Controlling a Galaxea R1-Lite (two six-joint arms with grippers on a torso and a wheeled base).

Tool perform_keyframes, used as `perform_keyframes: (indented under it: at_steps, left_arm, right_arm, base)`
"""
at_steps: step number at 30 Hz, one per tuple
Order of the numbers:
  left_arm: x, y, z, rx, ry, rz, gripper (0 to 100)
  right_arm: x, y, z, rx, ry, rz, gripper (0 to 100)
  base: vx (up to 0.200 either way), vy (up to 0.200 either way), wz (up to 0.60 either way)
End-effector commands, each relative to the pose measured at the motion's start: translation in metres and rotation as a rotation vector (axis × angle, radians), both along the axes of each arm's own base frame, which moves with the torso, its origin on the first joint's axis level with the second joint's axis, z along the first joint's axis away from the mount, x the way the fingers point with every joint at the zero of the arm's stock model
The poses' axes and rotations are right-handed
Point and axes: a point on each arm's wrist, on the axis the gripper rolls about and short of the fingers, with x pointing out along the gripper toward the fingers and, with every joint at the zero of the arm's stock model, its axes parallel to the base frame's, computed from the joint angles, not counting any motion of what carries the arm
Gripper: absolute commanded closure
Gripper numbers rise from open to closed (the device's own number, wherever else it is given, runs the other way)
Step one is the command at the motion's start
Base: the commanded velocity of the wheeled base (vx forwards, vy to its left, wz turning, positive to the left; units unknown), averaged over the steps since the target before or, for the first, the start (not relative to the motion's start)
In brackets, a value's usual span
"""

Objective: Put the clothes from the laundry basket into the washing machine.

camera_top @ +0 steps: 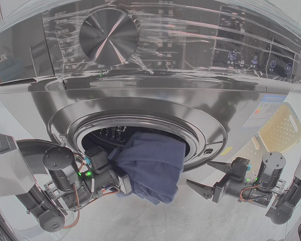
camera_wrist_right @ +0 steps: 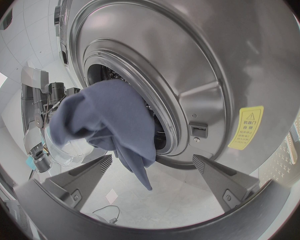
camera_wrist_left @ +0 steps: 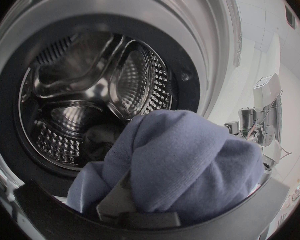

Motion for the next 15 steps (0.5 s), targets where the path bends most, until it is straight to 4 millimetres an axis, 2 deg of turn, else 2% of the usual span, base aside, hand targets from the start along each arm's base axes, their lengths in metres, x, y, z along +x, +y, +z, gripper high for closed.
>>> perform_keyframes:
  at_steps: [1, 4, 5, 8, 9, 10, 12, 15]
  left_arm:
    - [0.004, -0.019, -0.022, 0.021, 0.066, -0.038, 100]
    - [0.011, -0.021, -0.03, 0.025, 0.084, -0.03, 100]
    - [0.023, -0.025, -0.039, 0.032, 0.091, -0.016, 100]
    - [0.052, -0.026, -0.046, 0.022, 0.058, 0.039, 100]
    - [0.052, -0.026, -0.046, 0.022, 0.058, 0.039, 100]
    - [0.071, -0.028, -0.046, -0.003, 0.028, 0.068, 100]
    - [0.089, -0.028, -0.044, -0.031, -0.009, 0.094, 100]
    - [0.106, -0.032, -0.039, -0.066, -0.051, 0.106, 100]
  right_arm:
    - [-0.003, 0.001, 0.002, 0.005, -0.006, 0.012, 0]
    - [-0.003, 0.001, 0.002, 0.005, -0.006, 0.012, 0]
    - [-0.005, 0.003, 0.003, 0.007, -0.009, 0.021, 0]
    - [-0.008, 0.004, 0.003, 0.006, -0.008, 0.03, 0]
    - [-0.008, 0.004, 0.003, 0.006, -0.008, 0.03, 0]
    - [-0.009, 0.003, 0.002, 0.001, 0.0, 0.032, 0]
    - [-0.015, 0.001, -0.002, -0.018, 0.021, 0.04, 0]
    - [-0.02, -0.001, -0.006, -0.036, 0.04, 0.047, 0]
  base:
    - [0.0, 0.0, 0.0]
    - [0.0, 0.0, 0.0]
    - [0.0, 0.0, 0.0]
    - [0.0, 0.0, 0.0]
    - [0.0, 0.0, 0.0]
    - [0.0, 0.0, 0.0]
    - [0.0, 0.0, 0.0]
    - [0.0, 0.0, 0.0]
